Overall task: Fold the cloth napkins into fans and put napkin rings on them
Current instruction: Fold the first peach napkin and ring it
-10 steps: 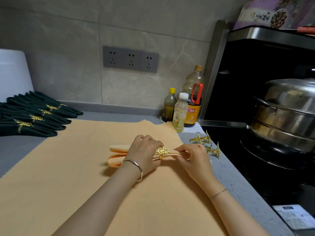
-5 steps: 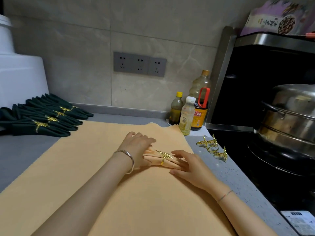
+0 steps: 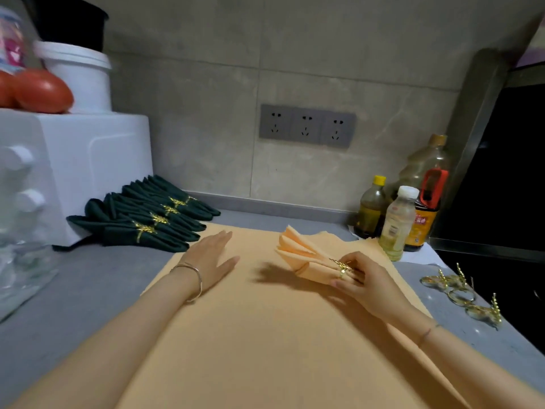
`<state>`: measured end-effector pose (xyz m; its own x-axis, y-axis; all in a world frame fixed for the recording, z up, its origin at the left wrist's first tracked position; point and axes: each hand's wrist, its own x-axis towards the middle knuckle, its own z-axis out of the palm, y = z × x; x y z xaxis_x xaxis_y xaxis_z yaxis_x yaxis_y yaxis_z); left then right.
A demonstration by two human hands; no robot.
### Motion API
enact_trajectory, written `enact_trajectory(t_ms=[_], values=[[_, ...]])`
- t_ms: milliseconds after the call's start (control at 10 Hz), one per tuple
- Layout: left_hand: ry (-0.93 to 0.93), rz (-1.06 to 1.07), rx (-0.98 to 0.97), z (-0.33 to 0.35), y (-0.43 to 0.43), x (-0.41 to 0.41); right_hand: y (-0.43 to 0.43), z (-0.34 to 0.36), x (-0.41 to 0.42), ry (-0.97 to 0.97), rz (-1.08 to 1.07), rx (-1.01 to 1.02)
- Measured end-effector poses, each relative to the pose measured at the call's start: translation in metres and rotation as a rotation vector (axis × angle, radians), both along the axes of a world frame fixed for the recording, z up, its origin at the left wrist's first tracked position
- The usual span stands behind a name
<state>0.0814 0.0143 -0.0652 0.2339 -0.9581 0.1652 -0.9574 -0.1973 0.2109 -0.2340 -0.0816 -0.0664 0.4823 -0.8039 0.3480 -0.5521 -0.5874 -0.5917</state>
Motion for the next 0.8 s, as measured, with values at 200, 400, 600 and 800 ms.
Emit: enact_trajectory(t_ms=[200,400,600,800], values=[[0.057,-0.067,0.148,-0.03,-0.026,0.02,-0.066,0.023,0.097,-0.107,-0.019,0.005],[0.012,-0.069,0.157,-0.036,-0.033,0.023,-0.138,0.025,0.207,-0.072,0.012,-0.039],[0.015,-0.07,0.159,-0.038,-0.032,0.023,-0.176,-0.001,0.284,-0.066,-0.029,0.057],[0.023,-0.064,0.163,-0.038,-0.033,0.023,-0.188,-0.019,0.306,-0.032,-0.149,0.044]])
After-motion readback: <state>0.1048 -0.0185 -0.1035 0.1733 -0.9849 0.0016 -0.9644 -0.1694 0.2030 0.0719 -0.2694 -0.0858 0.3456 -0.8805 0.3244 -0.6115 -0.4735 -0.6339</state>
